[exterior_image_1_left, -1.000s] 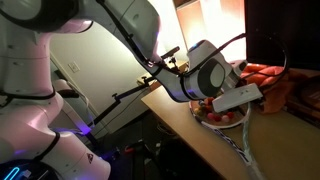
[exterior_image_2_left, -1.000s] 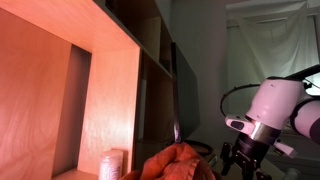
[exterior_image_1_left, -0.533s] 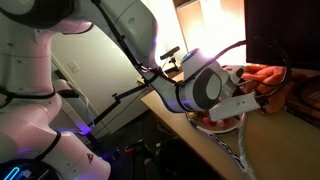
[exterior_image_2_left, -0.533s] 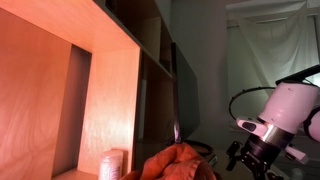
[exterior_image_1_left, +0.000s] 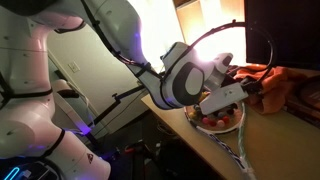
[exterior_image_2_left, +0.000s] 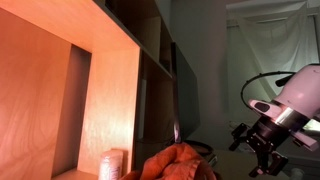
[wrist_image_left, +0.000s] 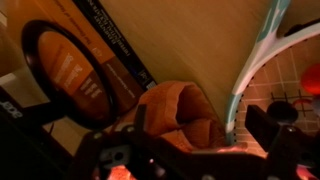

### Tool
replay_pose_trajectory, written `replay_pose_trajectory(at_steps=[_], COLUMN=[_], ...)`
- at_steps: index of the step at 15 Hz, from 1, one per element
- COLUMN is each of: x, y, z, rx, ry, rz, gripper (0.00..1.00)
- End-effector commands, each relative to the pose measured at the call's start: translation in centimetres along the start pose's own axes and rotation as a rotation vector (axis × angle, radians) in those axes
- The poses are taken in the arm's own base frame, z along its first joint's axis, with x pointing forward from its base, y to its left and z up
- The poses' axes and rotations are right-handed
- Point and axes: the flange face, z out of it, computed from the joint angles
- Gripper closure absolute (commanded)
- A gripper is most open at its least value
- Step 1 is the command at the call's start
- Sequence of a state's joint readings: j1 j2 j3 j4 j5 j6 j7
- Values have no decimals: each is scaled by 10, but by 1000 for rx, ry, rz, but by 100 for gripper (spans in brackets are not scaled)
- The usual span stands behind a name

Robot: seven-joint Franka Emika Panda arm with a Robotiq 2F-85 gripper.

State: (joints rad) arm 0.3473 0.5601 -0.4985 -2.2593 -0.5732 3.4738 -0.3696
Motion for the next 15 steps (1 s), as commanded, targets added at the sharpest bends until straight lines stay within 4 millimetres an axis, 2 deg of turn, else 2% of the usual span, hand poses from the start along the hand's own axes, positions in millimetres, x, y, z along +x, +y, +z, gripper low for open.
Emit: replay_pose_trajectory(at_steps=[1, 4, 9, 12, 15], x=[6, -2, -30, -43, -48], y=[-5, -25, -53, -58, -59], z=[-17, -7, 7, 11, 7], rx=[-9, 44, 108, 126, 127], ry=[-1, -13, -67, -93, -94], rz=[35, 71, 126, 149, 161], gripper=[0, 0, 0, 0, 0])
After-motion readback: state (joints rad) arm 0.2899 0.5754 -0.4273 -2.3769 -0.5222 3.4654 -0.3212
